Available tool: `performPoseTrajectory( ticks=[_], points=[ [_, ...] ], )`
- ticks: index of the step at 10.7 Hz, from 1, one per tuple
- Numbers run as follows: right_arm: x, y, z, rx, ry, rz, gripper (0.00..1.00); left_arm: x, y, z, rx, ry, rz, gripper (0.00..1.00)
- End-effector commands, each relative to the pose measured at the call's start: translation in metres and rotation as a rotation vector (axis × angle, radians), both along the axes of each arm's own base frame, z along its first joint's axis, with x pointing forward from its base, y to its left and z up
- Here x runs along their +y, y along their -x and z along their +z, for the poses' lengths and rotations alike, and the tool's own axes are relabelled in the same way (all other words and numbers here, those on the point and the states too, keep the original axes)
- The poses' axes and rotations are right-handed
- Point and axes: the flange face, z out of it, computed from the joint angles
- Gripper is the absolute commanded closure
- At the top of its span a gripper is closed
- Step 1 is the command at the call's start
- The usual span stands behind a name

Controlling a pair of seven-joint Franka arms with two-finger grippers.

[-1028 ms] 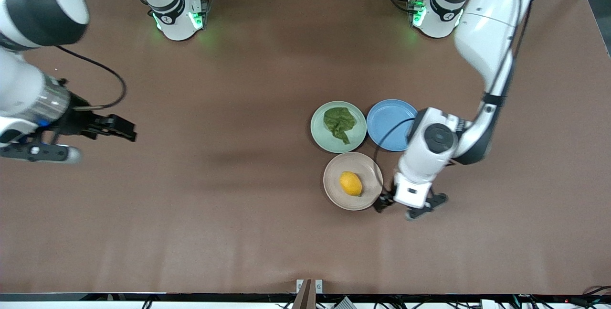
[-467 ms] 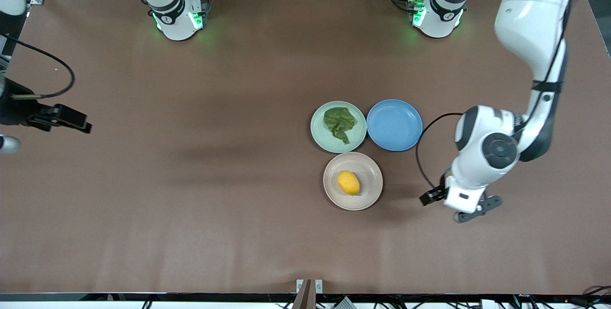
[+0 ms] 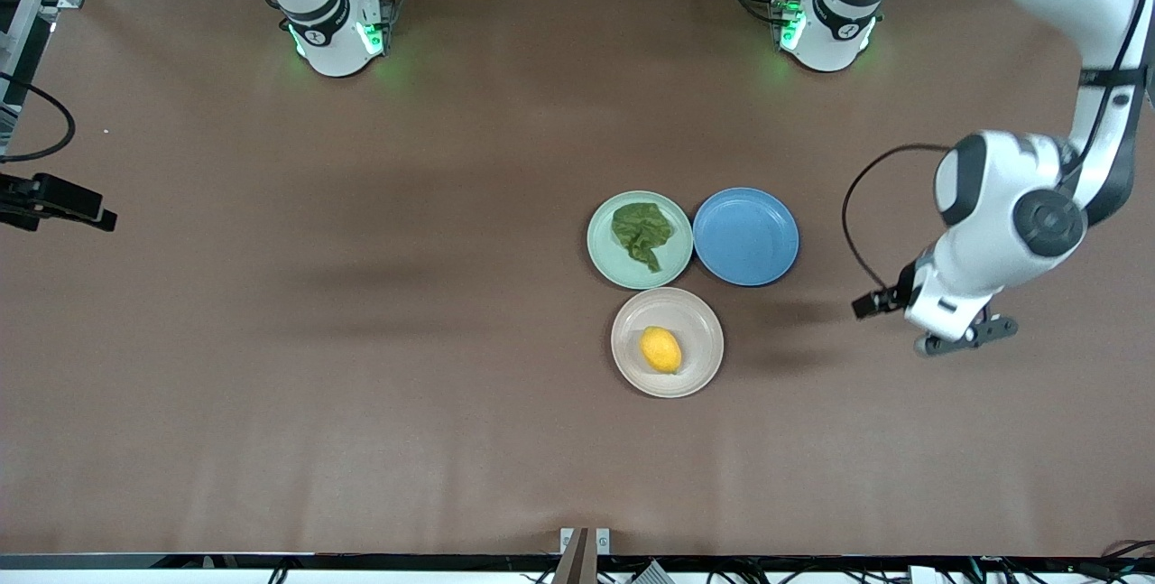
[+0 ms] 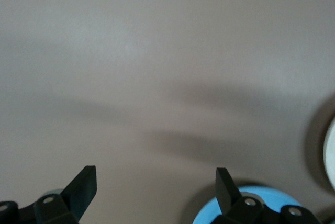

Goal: Place lemon and lettuce in plates

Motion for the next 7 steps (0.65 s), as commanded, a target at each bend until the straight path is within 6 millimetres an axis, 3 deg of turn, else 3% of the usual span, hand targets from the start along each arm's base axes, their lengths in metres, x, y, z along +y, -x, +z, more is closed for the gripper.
performPoseTrajectory(
  ticks=[1,4,7],
  points=[
    [0.007,0.03,0.003,0.01,0.005,0.019,0.0,0.017,0.057,0.04,-0.032,0.038,-0.012,0.0],
    [0.021,0.03,-0.004,0.033,0.018,0.039,0.0,0.008,0.055,0.097,-0.138,0.048,-0.041,0.0],
    [0.014,0.029,-0.006,0.026,0.008,0.08,0.0,-0.005,0.023,0.173,-0.145,0.049,-0.071,0.0]
  ],
)
